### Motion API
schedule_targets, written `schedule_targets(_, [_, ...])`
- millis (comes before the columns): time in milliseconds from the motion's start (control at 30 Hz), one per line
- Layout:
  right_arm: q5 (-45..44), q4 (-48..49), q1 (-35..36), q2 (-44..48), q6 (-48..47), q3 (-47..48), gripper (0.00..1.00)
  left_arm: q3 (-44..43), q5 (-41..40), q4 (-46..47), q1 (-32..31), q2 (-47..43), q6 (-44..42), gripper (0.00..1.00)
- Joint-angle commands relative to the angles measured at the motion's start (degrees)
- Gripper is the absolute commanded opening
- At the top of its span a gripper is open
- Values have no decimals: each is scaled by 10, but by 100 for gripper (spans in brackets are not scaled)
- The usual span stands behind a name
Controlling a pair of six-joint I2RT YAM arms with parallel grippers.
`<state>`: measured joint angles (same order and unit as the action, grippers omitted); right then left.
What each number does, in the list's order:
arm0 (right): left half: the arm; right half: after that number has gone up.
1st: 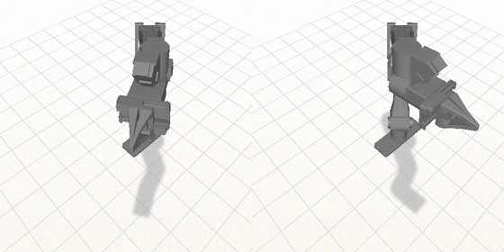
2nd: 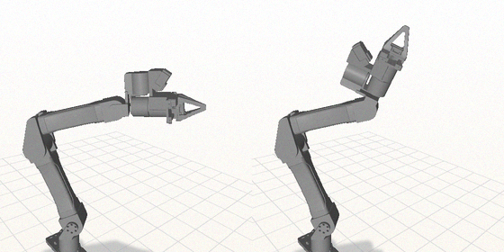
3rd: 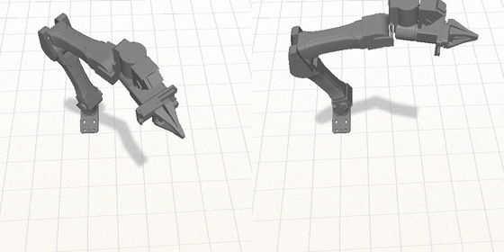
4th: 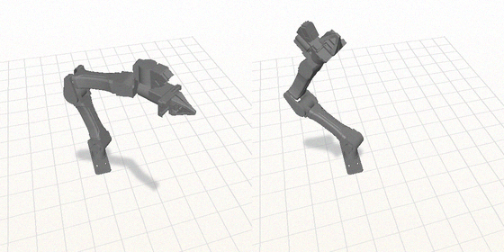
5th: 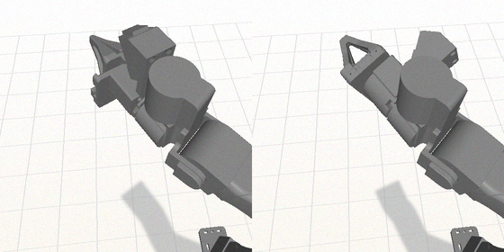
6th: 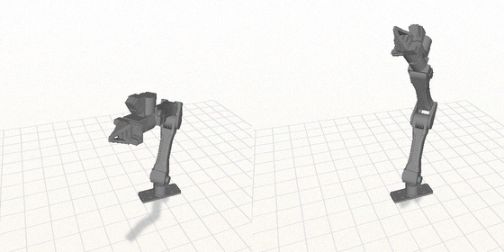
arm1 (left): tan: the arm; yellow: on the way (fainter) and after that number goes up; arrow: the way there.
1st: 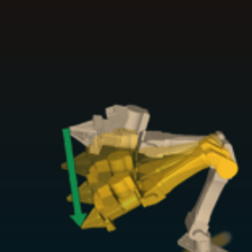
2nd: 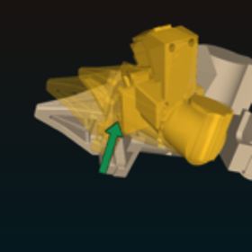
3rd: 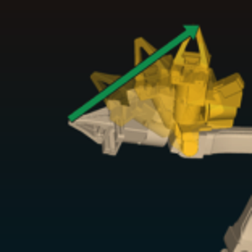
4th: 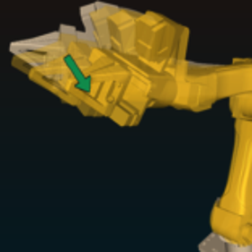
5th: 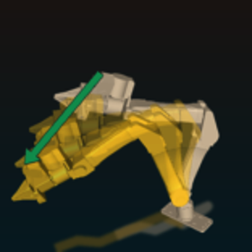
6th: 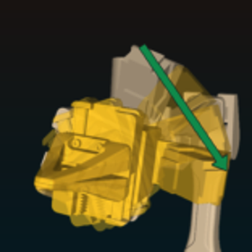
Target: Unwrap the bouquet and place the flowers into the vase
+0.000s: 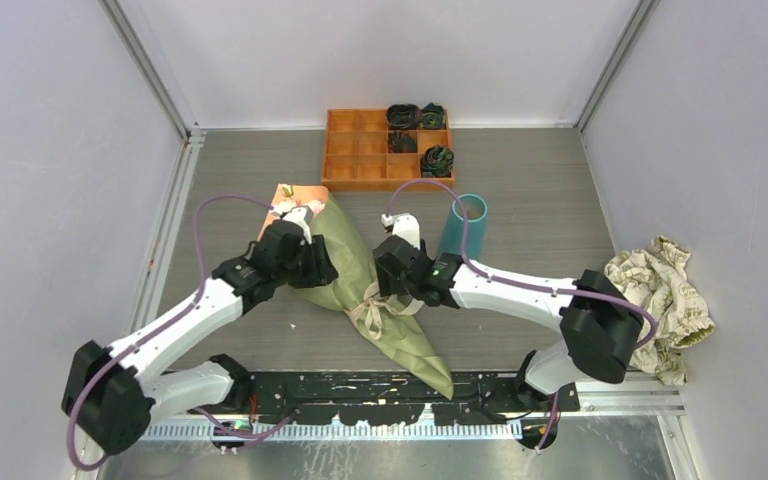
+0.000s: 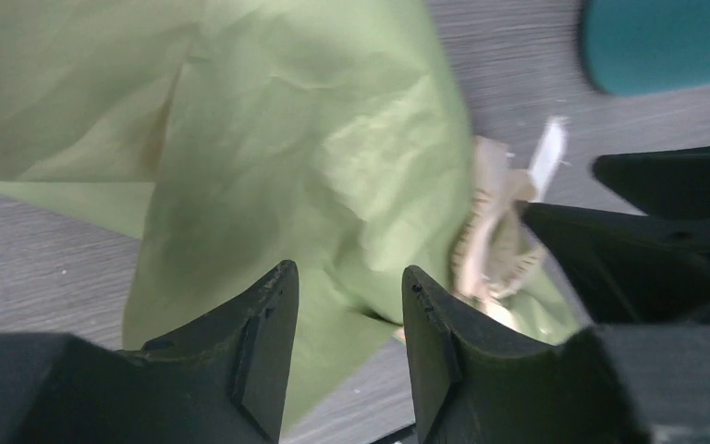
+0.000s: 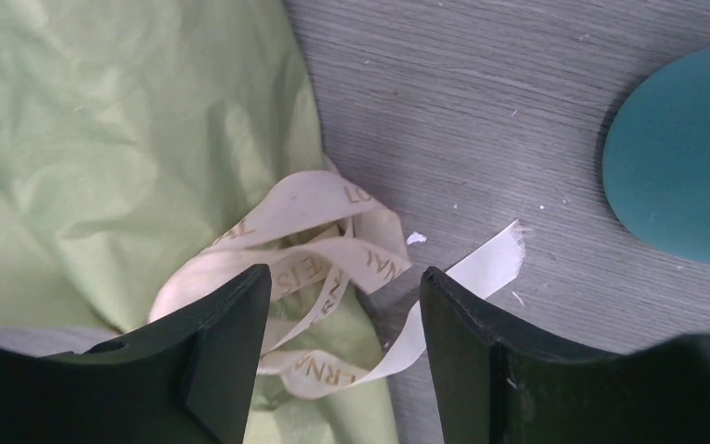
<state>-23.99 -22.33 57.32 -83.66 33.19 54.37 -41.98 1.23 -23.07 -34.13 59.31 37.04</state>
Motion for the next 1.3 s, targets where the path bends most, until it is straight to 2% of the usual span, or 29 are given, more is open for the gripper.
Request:
schedule_targets(0, [27,61,-18,-13,5,-9,66,4,-62,73,-4,56,2,46])
schedule_targets(133, [38,74,-35,-32,-4,-16,65,-1,-60,102,-4,105,4,46])
schedule_targets(267, [58,82,-50,-47,-6,-20,59,-5,-64,109,-3,143,3,45])
schedule_targets(433, [65,92,-52,-63,-7,-30,57,4,-73,119,-4,162,1,44])
schedule_targets(600, [71,108,-56,-81,-7,-34,51,12,-73,127,-4,175,2,44])
schedule_targets(867, [50,74,-57,-77,-16,-2,4,26,-81,134,-4,178,2,44])
schedule_targets(900, [42,61,-58,-67,-20,7,1,28,-82,135,-4,179,3,44])
schedule_targets(1267, [-15,-60,-56,86,-64,135,1,34,-79,166,-4,237,9,43])
